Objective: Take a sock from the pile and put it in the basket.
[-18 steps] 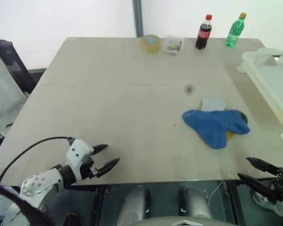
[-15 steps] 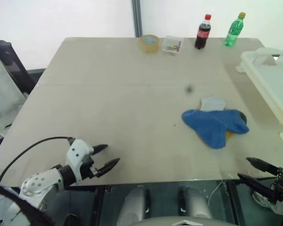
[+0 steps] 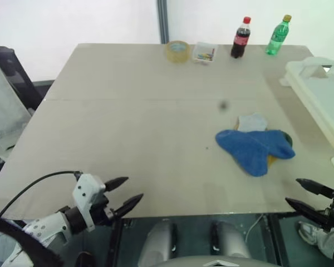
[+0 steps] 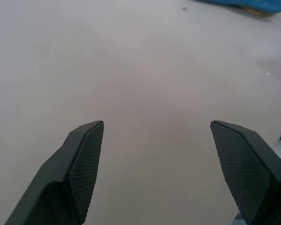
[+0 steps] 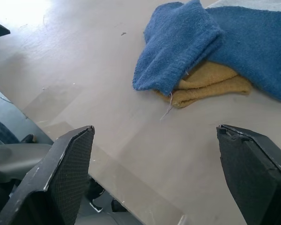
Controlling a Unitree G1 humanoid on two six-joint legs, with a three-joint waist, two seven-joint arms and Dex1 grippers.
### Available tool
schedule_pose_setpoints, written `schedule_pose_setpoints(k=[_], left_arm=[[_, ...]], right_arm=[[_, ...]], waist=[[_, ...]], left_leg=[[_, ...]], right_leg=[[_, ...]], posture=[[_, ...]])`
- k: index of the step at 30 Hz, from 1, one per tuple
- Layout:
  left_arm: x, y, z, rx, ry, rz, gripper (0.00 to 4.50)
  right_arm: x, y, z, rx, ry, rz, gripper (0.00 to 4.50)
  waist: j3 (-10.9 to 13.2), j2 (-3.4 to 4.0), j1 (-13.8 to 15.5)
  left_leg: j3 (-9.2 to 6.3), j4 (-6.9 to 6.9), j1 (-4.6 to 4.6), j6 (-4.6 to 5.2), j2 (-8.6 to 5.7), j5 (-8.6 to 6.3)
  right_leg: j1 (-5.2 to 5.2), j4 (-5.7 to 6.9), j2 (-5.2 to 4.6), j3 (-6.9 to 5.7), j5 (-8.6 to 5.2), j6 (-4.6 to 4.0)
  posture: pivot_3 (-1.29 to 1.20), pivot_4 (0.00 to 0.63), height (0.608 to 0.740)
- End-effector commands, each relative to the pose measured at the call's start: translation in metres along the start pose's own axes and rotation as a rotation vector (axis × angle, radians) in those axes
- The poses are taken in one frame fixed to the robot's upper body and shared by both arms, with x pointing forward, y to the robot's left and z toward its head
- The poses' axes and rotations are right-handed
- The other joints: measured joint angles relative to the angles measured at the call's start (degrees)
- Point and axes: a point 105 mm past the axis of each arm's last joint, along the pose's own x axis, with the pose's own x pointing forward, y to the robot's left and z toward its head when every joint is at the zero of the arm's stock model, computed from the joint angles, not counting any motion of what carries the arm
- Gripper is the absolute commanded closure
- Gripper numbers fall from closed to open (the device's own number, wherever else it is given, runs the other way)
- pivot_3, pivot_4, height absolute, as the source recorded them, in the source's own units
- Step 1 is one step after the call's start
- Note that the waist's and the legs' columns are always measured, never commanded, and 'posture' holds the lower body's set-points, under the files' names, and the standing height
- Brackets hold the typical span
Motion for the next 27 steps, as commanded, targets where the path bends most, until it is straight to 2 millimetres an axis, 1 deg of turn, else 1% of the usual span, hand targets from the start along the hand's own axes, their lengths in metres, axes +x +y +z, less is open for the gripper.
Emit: schedule_pose_setpoints(k=[1, 6, 8, 10, 15, 18, 20, 23, 25, 27], left_arm=[[-0.003, -0.004, 0.011, 0.030, -0.038, -0.003, 0.62], [-0.004, -0.006, 0.011, 0.027, -0.043, -0.005, 0.62], [-0.006, -0.006, 0.012, 0.029, -0.049, -0.008, 0.62], [-0.008, -0.006, 0.017, 0.027, -0.065, -0.029, 0.62], [-0.017, -0.013, 0.040, 0.010, -0.158, -0.171, 0.62], [-0.023, -0.007, 0.052, 0.034, -0.190, -0.201, 0.62], [-0.026, -0.003, 0.058, 0.059, -0.194, -0.215, 0.62], [-0.028, 0.002, 0.060, 0.113, -0.160, -0.237, 0.62], [-0.030, 0.006, 0.063, 0.133, -0.156, -0.233, 0.62], [-0.030, 0.010, 0.064, 0.147, -0.154, -0.226, 0.62]], right_arm=[[-0.004, -0.004, 0.008, -0.026, -0.011, -0.010, 0.25], [-0.005, -0.005, 0.009, -0.034, 0.003, -0.001, 0.25], [0.004, -0.005, 0.017, -0.056, -0.008, 0.003, 0.25], [0.019, -0.003, 0.029, -0.097, -0.017, 0.004, 0.25], [0.071, 0.003, 0.061, -0.273, -0.033, -0.005, 0.25], [0.101, 0.004, 0.077, -0.365, -0.044, -0.031, 0.25], [0.121, 0.001, 0.079, -0.421, 0.002, -0.058, 0.25], [0.146, -0.004, 0.078, -0.505, 0.100, -0.092, 0.25], [0.164, -0.006, 0.082, -0.525, 0.094, -0.122, 0.25], [0.176, -0.006, 0.083, -0.526, 0.100, -0.132, 0.25]], waist=[[0.00, 0.00, -0.02], [0.00, 0.00, -0.03], [-0.01, 0.00, -0.03], [-0.01, 0.03, -0.15], [-0.01, 0.02, -0.21], [0.05, 0.03, -0.23], [0.06, 0.04, -0.03], [0.06, 0.03, -0.09], [0.08, 0.02, -0.14], [0.09, 0.00, -0.22]], left_leg=[[0.00, 0.00, 0.02, 0.00, 0.00, 0.00], [-0.01, 0.01, 0.06, 0.01, 0.01, 0.01], [-0.01, 0.03, 0.06, 0.01, 0.01, 0.01], [-0.01, 0.08, 0.07, 0.01, 0.01, 0.01], [0.00, 0.29, 0.09, -0.01, 0.11, 0.01], [0.01, 0.41, 0.02, -0.02, 0.11, 0.02], [0.01, 0.53, 0.00, -0.02, 0.08, 0.02], [0.00, 0.63, -0.02, -0.02, 0.04, 0.03], [0.04, 0.67, -0.03, -0.02, 0.02, 0.03], [0.04, 0.70, -0.04, -0.02, 0.00, 0.03]], right_leg=[[0.02, 0.01, 0.00, 0.00, 0.00, 0.00], [0.04, 0.04, 0.05, 0.00, 0.00, 0.00], [0.05, 0.04, 0.05, 0.00, 0.00, 0.00], [0.06, 0.07, 0.05, 0.01, 0.00, 0.00], [0.03, 0.32, 0.12, 0.02, -0.01, 0.02], [-0.09, 0.52, 0.11, 0.02, -0.01, -0.01], [-0.11, 0.66, 0.09, 0.03, 0.00, -0.02], [-0.10, 0.74, 0.09, 0.02, 0.01, -0.04], [-0.10, 0.75, 0.09, 0.04, 0.01, -0.04], [-0.10, 0.76, 0.10, 0.04, 0.01, -0.04]], posture=[[0.00, 0.150, 0.740], [0.00, 0.150, 0.740], [0.00, 0.150, 0.740], [0.00, 0.150, 0.740], [0.00, 0.150, 0.740], [0.00, 0.150, 0.740], [0.00, 0.150, 0.740], [0.00, 0.150, 0.740], [0.00, 0.150, 0.740], [0.00, 0.150, 0.740]])
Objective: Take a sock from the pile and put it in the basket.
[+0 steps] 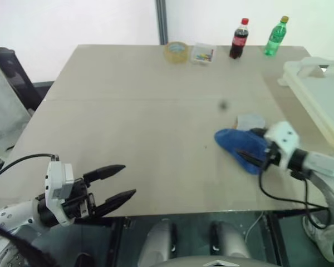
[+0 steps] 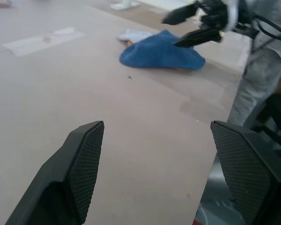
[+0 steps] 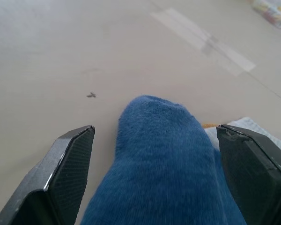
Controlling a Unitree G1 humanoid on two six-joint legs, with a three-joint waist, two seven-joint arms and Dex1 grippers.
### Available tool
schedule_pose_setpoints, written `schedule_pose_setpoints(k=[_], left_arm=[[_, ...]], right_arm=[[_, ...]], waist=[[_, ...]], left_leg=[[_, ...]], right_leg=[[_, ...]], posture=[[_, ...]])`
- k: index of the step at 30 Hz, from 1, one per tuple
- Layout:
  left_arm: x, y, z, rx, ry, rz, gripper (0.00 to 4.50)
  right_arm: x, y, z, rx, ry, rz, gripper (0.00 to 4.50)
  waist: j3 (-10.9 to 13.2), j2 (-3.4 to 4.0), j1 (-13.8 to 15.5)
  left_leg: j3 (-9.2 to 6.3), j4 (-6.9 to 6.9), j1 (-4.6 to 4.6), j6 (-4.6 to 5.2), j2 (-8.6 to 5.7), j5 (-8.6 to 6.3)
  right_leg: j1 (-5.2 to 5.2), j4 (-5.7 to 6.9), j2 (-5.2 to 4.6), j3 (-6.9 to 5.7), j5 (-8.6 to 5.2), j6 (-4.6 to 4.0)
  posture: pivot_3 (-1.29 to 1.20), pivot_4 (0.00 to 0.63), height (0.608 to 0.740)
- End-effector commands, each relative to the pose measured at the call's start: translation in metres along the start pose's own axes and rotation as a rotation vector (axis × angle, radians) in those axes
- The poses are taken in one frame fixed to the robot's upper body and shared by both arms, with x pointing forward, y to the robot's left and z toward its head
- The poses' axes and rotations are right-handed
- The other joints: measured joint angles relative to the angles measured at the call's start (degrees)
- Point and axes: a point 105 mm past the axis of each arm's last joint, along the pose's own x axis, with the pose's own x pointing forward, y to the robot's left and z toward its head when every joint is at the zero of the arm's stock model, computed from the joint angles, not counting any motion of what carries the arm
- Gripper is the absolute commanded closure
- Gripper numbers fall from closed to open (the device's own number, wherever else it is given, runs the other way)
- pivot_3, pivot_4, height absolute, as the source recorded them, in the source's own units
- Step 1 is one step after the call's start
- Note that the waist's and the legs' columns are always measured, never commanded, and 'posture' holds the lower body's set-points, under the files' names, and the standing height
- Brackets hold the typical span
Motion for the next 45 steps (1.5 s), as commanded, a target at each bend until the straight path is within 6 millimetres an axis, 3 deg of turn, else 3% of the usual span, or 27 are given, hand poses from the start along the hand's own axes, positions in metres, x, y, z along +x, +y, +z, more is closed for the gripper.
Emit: schedule_pose_setpoints(k=[1, 8, 11, 15, 19, 24, 27, 33, 34, 38, 45], left_arm=[[-0.005, 0.005, 0.007, 0.061, 0.006, 0.009, 0.62], [-0.007, 0.004, 0.006, 0.069, 0.005, 0.030, 0.62], [-0.006, 0.003, 0.005, 0.070, 0.002, 0.036, 0.62], [-0.006, 0.002, 0.003, 0.066, -0.001, 0.039, 0.62], [-0.003, 0.004, 0.002, 0.063, -0.005, 0.035, 0.62], [-0.002, 0.006, 0.002, 0.069, -0.001, 0.025, 0.62], [-0.002, 0.007, 0.001, 0.073, 0.011, 0.021, 0.62], [-0.001, 0.008, 0.001, 0.075, 0.016, 0.018, 0.62], [-0.001, 0.008, 0.001, 0.075, 0.016, 0.018, 0.62], [0.001, 0.007, 0.000, 0.073, 0.017, 0.016, 0.62], [0.003, 0.006, 0.000, 0.071, 0.020, 0.006, 0.62]], right_arm=[[0.016, -0.002, 0.004, -0.030, 0.025, -0.041, 0.25], [0.011, -0.014, 0.004, 0.021, 0.055, -0.058, 0.25], [-0.004, -0.029, 0.005, 0.122, 0.062, -0.101, 0.25], [-0.030, -0.037, -0.008, 0.186, 0.133, -0.112, 0.25], [-0.045, -0.032, -0.022, 0.248, 0.187, -0.087, 0.25], [-0.048, -0.021, -0.024, 0.338, 0.184, -0.052, 0.25], [-0.049, -0.021, -0.024, 0.354, 0.180, -0.062, 1.01], [-0.049, -0.020, -0.019, 0.369, 0.161, -0.058, 4.04], [-0.049, -0.019, -0.019, 0.368, 0.162, -0.057, 4.37], [-0.041, -0.014, -0.013, 0.344, 0.147, -0.024, 4.37], [0.003, 0.013, -0.004, 0.126, 0.136, 0.116, 4.37]], waist=[[0.01, -0.02, 0.01], [0.02, -0.03, -0.03], [0.03, -0.02, 0.02], [0.03, -0.03, 0.13], [0.04, -0.02, -0.14], [0.05, 0.00, -0.29], [0.05, 0.00, -0.17], [0.05, 0.00, -0.09], [0.05, 0.00, -0.09], [0.05, 0.00, -0.13], [0.06, -0.01, -0.94]], left_leg=[[0.00, 0.00, 0.00, 0.00, -0.02, 0.00], [0.01, 0.00, -0.03, -0.01, -0.04, 0.01], [-0.01, 0.00, -0.02, -0.01, -0.02, 0.01], [-0.04, 0.03, -0.01, 0.00, 0.00, 0.00], [-0.04, 0.02, -0.01, 0.00, 0.01, 0.00], [0.00, 0.05, 0.02, 0.01, 0.07, 0.00], [-0.01, 0.05, 0.02, 0.00, 0.07, 0.00], [-0.01, 0.05, 0.01, 0.01, 0.07, 0.00], [-0.01, 0.05, 0.01, 0.00, 0.07, 0.00], [-0.01, 0.05, 0.01, 0.00, 0.07, 0.00], [-0.01, 0.05, 0.02, 0.00, 0.09, 0.00]], right_leg=[[0.00, 0.02, 0.01, 0.00, 0.00, 0.00], [0.06, 0.03, -0.01, -0.01, 0.00, 0.01], [0.06, 0.07, 0.00, -0.01, 0.00, 0.01], [0.05, 0.09, 0.00, -0.02, 0.00, 0.01], [0.07, 0.08, 0.00, -0.02, 0.00, 0.00], [0.06, 0.12, 0.03, 0.02, 0.00, 0.01], [0.05, 0.12, 0.03, 0.02, 0.00, 0.01], [0.04, 0.11, 0.02, 0.02, 0.00, 0.01], [0.04, 0.12, 0.03, 0.02, 0.00, 0.01], [0.04, 0.12, 0.02, 0.02, 0.00, 0.01], [-0.02, 0.12, 0.04, 0.02, 0.00, 0.01]], posture=[[0.00, 0.150, 0.740], [0.00, 0.150, 0.740], [0.00, 0.150, 0.740], [0.00, 0.150, 0.740], [0.00, 0.150, 0.740], [0.00, 0.150, 0.740], [0.00, 0.150, 0.740], [0.00, 0.150, 0.740], [0.00, 0.150, 0.740], [0.00, 0.150, 0.740], [0.00, 0.150, 0.740]])
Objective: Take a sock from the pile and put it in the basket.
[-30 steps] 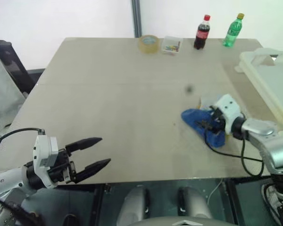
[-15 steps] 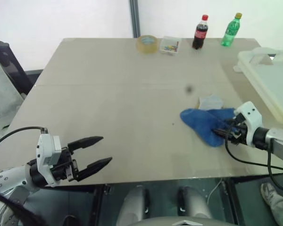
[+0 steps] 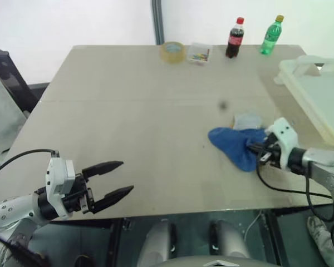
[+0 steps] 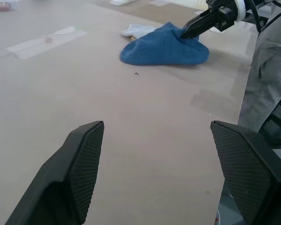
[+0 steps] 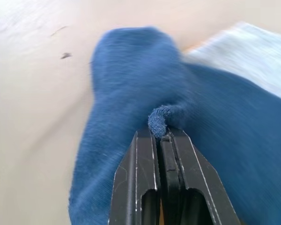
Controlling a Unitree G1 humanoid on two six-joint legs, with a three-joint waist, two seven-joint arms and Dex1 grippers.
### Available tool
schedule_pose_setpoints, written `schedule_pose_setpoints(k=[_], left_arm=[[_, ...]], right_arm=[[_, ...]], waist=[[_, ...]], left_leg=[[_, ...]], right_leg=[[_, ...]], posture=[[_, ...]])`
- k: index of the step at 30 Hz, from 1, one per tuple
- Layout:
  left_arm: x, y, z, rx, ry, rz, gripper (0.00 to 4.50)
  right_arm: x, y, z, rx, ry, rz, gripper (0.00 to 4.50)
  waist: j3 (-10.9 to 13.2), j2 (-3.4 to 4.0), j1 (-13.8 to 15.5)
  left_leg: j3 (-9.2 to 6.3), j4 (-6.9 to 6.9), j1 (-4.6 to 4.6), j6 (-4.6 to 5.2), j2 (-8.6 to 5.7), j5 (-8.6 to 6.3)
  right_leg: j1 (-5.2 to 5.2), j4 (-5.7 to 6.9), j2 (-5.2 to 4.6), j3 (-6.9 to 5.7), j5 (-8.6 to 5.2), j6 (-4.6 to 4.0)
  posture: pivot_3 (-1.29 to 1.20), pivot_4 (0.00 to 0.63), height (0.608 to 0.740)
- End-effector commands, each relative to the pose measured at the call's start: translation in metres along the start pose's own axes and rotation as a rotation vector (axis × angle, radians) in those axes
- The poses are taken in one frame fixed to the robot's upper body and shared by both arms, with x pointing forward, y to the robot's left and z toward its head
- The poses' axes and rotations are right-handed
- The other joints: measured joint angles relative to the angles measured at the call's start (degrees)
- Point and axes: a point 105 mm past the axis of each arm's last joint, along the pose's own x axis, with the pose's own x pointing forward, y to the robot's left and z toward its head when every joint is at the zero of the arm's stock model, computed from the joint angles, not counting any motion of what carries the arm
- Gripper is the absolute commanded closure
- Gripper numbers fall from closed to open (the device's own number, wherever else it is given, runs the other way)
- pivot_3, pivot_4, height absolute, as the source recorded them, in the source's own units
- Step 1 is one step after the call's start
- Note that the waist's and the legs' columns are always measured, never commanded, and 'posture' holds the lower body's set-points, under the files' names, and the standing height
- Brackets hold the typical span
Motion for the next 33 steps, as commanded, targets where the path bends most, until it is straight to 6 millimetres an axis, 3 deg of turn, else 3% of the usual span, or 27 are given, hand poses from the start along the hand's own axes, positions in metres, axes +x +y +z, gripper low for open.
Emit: schedule_pose_setpoints(k=[1, 11, 16, 19, 25, 33], left_arm=[[0.001, -0.001, 0.005, 0.030, 0.006, -0.016, 0.62], [-0.001, -0.003, 0.006, 0.041, 0.010, 0.003, 0.62], [-0.002, -0.004, 0.006, 0.041, 0.008, 0.021, 0.62], [-0.003, -0.005, 0.006, 0.041, 0.008, 0.028, 0.62], [-0.003, -0.006, 0.004, 0.039, 0.006, 0.035, 0.62], [-0.002, -0.003, 0.005, 0.044, 0.005, 0.033, 0.62]], right_arm=[[0.019, 0.014, 0.014, -0.135, -0.038, 0.060, 4.37], [0.071, 0.059, 0.039, -0.386, -0.134, 0.287, 4.37], [0.083, 0.079, 0.047, -0.548, -0.201, 0.418, 4.37], [0.090, 0.080, 0.050, -0.638, -0.218, 0.440, 4.37], [0.096, 0.078, 0.045, -0.827, -0.254, 0.502, 4.37], [0.082, 0.088, 0.037, -0.844, -0.339, 0.644, 4.37]], waist=[[0.00, -0.01, -0.21], [0.05, -0.05, -0.64], [0.06, -0.04, -0.61], [0.07, -0.05, -0.67], [0.09, -0.05, -0.70], [0.10, -0.04, -0.67]], left_leg=[[0.00, 0.00, 0.00, 0.00, 0.00, 0.00], [0.01, 0.00, -0.01, -0.01, -0.02, 0.01], [-0.02, 0.00, 0.00, -0.03, -0.01, 0.02], [-0.01, 0.00, 0.00, -0.06, -0.02, 0.04], [-0.02, 0.00, 0.01, -0.28, -0.07, 0.17], [-0.03, -0.01, 0.02, -0.35, -0.01, 0.21]], right_leg=[[0.00, 0.00, 0.00, 0.00, 0.00, 0.00], [0.01, 0.00, 0.02, 0.00, 0.01, -0.01], [0.00, 0.01, 0.04, -0.02, 0.01, -0.01], [0.01, 0.02, 0.04, -0.02, 0.01, 0.00], [0.01, 0.05, 0.06, -0.03, 0.01, -0.01], [0.07, 0.07, 0.08, -0.03, 0.01, -0.01]], posture=[[0.00, 0.150, 0.740], [0.00, 0.150, 0.740], [0.00, 0.150, 0.740], [0.00, 0.150, 0.740], [0.00, 0.150, 0.740], [0.00, 0.150, 0.740]])
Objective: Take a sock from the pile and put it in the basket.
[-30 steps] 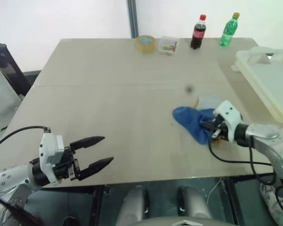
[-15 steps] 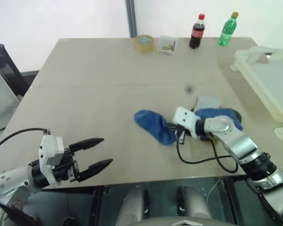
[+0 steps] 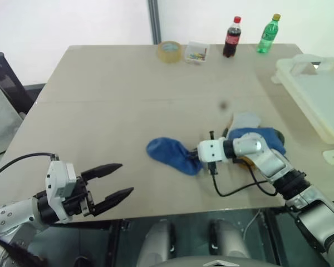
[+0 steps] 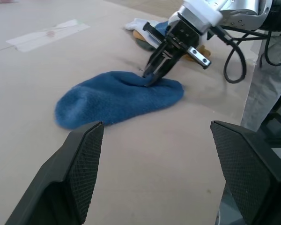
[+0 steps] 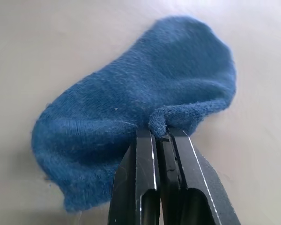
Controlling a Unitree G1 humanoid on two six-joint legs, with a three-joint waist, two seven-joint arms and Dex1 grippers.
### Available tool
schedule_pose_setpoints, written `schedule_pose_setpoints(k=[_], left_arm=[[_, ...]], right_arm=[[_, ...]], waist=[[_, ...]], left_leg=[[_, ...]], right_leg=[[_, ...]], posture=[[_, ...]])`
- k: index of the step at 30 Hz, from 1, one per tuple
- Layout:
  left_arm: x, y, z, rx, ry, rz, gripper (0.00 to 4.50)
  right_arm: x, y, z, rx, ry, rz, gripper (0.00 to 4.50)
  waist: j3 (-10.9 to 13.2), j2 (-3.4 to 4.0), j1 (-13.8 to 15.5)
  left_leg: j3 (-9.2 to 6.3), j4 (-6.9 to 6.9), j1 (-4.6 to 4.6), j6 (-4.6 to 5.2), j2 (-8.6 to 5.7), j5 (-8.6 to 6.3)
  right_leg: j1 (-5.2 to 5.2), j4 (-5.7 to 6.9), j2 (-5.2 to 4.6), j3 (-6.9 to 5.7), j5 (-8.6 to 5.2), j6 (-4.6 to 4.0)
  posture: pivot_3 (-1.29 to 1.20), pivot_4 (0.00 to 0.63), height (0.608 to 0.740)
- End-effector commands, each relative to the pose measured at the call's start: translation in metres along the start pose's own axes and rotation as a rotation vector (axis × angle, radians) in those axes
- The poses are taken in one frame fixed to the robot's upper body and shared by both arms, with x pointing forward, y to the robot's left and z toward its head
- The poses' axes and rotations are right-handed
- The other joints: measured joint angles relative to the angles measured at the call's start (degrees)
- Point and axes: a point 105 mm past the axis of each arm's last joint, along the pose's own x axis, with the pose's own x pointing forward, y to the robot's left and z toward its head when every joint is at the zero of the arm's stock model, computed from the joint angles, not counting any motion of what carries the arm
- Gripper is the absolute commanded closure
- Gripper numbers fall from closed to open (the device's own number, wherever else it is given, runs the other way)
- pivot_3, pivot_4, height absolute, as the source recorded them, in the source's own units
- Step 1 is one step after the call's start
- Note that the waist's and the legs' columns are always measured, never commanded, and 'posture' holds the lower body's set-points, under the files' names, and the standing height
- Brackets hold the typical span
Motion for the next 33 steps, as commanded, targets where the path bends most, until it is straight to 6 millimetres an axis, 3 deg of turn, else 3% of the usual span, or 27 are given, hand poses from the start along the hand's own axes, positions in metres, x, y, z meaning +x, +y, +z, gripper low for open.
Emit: schedule_pose_setpoints(k=[1, 5, 11, 19, 23, 27, 28, 33], left_arm=[[0.000, 0.001, 0.007, 0.047, -0.013, -0.003, 0.62], [0.001, 0.002, 0.007, 0.051, -0.012, -0.006, 0.62], [0.002, 0.004, 0.008, 0.054, -0.012, -0.012, 0.62], [0.002, 0.006, 0.007, 0.054, -0.012, -0.015, 0.62], [0.002, 0.005, 0.006, 0.053, -0.009, -0.016, 0.62], [0.004, 0.005, 0.004, 0.049, -0.012, -0.021, 0.62], [0.004, 0.005, 0.004, 0.049, -0.012, -0.022, 0.62], [0.007, 0.008, 0.005, 0.057, -0.018, -0.030, 0.62]], right_arm=[[-0.007, 0.001, 0.011, -0.031, -0.076, 0.012, 4.37], [-0.010, -0.001, 0.012, -0.032, -0.096, -0.012, 4.37], [-0.018, -0.024, -0.004, 0.014, -0.026, -0.159, 4.37], [-0.023, -0.025, -0.010, -0.058, -0.013, -0.144, 4.37], [-0.026, -0.025, -0.011, -0.060, -0.007, -0.157, 2.43], [-0.041, -0.041, -0.014, -0.058, 0.040, -0.263, 0.34], [-0.046, -0.045, -0.014, -0.054, 0.055, -0.293, 0.04], [-0.085, -0.040, -0.019, 0.138, 0.109, -0.424, 0.04]], waist=[[0.00, 0.00, 0.05], [0.01, 0.01, 0.01], [0.01, 0.01, 0.01], [0.02, 0.02, -0.05], [0.02, 0.02, -0.01], [0.03, 0.02, 0.04], [0.04, 0.05, 0.08], [0.05, 0.05, 0.28]], left_leg=[[0.00, 0.00, 0.00, -0.01, 0.00, 0.00], [0.01, 0.00, 0.03, -0.02, 0.02, 0.01], [0.00, 0.00, 0.04, -0.09, 0.02, 0.05], [0.00, 0.00, 0.04, -0.10, 0.01, 0.06], [-0.01, 0.00, 0.04, -0.10, 0.03, 0.06], [-0.01, 0.00, 0.04, -0.10, 0.02, 0.06], [-0.01, 0.00, 0.04, -0.10, 0.03, 0.06], [-0.05, -0.02, 0.02, -0.11, 0.05, 0.06]], right_leg=[[0.00, 0.00, 0.00, 0.00, 0.00, 0.00], [0.02, 0.01, 0.00, 0.00, 0.00, 0.00], [0.01, 0.05, 0.02, 0.00, 0.00, -0.01], [0.01, 0.05, 0.04, 0.00, 0.01, -0.01], [0.01, 0.05, 0.04, 0.00, 0.01, -0.01], [0.01, 0.05, 0.04, 0.00, 0.01, -0.01], [0.01, 0.05, 0.04, 0.00, 0.01, -0.01], [0.01, 0.04, 0.02, -0.01, 0.01, -0.02]], posture=[[0.00, 0.150, 0.740], [0.00, 0.150, 0.740], [0.00, 0.150, 0.740], [0.00, 0.150, 0.740], [0.00, 0.150, 0.740], [0.00, 0.150, 0.740], [0.00, 0.150, 0.740], [0.00, 0.150, 0.740]])
